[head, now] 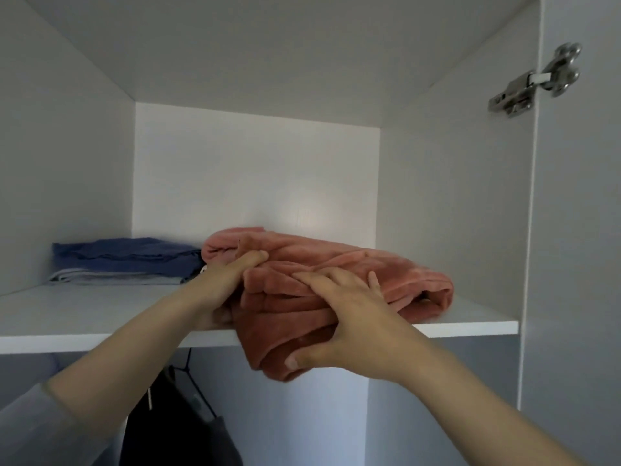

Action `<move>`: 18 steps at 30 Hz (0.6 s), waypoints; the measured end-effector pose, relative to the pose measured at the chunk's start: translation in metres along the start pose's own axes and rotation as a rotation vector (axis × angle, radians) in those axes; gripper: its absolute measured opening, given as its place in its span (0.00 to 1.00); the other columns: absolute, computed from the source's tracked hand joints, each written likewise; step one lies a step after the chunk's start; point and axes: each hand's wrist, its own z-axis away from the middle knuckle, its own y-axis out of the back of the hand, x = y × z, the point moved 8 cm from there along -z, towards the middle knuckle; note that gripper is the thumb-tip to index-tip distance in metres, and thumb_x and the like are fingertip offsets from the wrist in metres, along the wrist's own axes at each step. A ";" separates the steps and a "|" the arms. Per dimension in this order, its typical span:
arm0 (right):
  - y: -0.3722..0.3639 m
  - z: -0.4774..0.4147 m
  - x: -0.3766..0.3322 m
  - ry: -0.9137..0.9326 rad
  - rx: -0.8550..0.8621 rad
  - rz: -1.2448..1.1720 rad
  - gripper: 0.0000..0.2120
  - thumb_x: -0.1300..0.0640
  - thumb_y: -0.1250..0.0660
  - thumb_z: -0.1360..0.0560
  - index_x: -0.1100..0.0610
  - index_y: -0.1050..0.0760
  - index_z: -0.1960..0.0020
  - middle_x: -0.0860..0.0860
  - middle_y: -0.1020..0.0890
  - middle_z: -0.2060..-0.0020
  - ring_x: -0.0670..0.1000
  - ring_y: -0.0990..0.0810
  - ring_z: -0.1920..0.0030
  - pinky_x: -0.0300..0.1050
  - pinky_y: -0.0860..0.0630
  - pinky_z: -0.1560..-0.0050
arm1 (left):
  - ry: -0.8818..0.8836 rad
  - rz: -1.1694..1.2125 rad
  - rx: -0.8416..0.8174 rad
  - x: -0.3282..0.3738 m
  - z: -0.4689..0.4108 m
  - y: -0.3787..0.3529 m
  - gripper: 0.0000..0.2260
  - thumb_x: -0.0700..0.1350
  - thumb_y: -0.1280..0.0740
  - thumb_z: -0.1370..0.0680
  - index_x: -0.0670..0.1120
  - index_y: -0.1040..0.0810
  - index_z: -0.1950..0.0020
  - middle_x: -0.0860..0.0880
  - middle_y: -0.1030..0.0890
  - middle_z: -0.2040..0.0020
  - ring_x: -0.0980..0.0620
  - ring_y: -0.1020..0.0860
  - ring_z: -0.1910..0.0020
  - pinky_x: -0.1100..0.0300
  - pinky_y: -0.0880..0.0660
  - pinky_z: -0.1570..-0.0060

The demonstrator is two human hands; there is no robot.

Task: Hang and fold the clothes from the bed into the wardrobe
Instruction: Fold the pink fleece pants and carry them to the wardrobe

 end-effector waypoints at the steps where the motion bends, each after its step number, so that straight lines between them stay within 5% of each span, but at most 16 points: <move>1: -0.003 0.000 0.000 0.010 0.012 0.049 0.44 0.34 0.27 0.38 0.37 0.42 0.27 0.39 0.34 0.34 0.45 0.40 0.29 0.64 0.63 0.26 | -0.025 -0.020 0.029 0.002 -0.003 0.006 0.39 0.62 0.25 0.33 0.50 0.34 0.26 0.43 0.16 0.46 0.42 0.16 0.53 0.47 0.19 0.58; 4: -0.002 -0.005 0.003 0.051 0.083 0.086 0.27 0.46 0.28 0.34 0.42 0.30 0.36 0.42 0.27 0.43 0.46 0.31 0.36 0.65 0.54 0.25 | -0.115 -0.172 0.097 0.011 -0.005 0.015 0.52 0.66 0.25 0.40 0.60 0.48 0.23 0.45 0.26 0.32 0.42 0.23 0.39 0.42 0.24 0.41; 8: 0.010 -0.009 0.016 0.145 0.172 -0.081 0.07 0.57 0.33 0.30 0.50 0.23 0.53 0.42 0.21 0.58 0.41 0.25 0.54 0.57 0.38 0.31 | -0.323 -0.520 0.171 0.032 0.003 0.016 0.38 0.65 0.31 0.29 0.67 0.49 0.24 0.49 0.39 0.24 0.45 0.36 0.28 0.51 0.34 0.33; 10: 0.012 -0.009 0.025 0.171 0.152 -0.111 0.07 0.57 0.35 0.30 0.50 0.22 0.53 0.42 0.20 0.58 0.41 0.24 0.53 0.52 0.37 0.32 | -0.395 -0.539 0.056 0.037 0.009 0.006 0.21 0.61 0.33 0.26 0.76 0.36 0.37 0.60 0.29 0.34 0.52 0.29 0.33 0.54 0.29 0.39; 13: 0.021 -0.006 0.042 0.207 0.144 -0.116 0.11 0.59 0.35 0.31 0.51 0.21 0.49 0.43 0.18 0.53 0.42 0.22 0.48 0.46 0.33 0.36 | -0.449 -0.571 -0.011 0.041 0.018 -0.003 0.05 0.60 0.34 0.24 0.67 0.23 0.49 0.72 0.21 0.55 0.64 0.22 0.50 0.65 0.24 0.54; 18: 0.045 0.004 0.095 0.076 0.178 -0.218 0.18 0.75 0.32 0.31 0.55 0.16 0.51 0.36 0.17 0.51 0.37 0.19 0.49 0.30 0.25 0.49 | -0.459 -0.627 -0.036 0.041 0.025 -0.034 0.18 0.63 0.33 0.27 0.49 0.17 0.56 0.47 0.17 0.71 0.51 0.20 0.75 0.65 0.26 0.74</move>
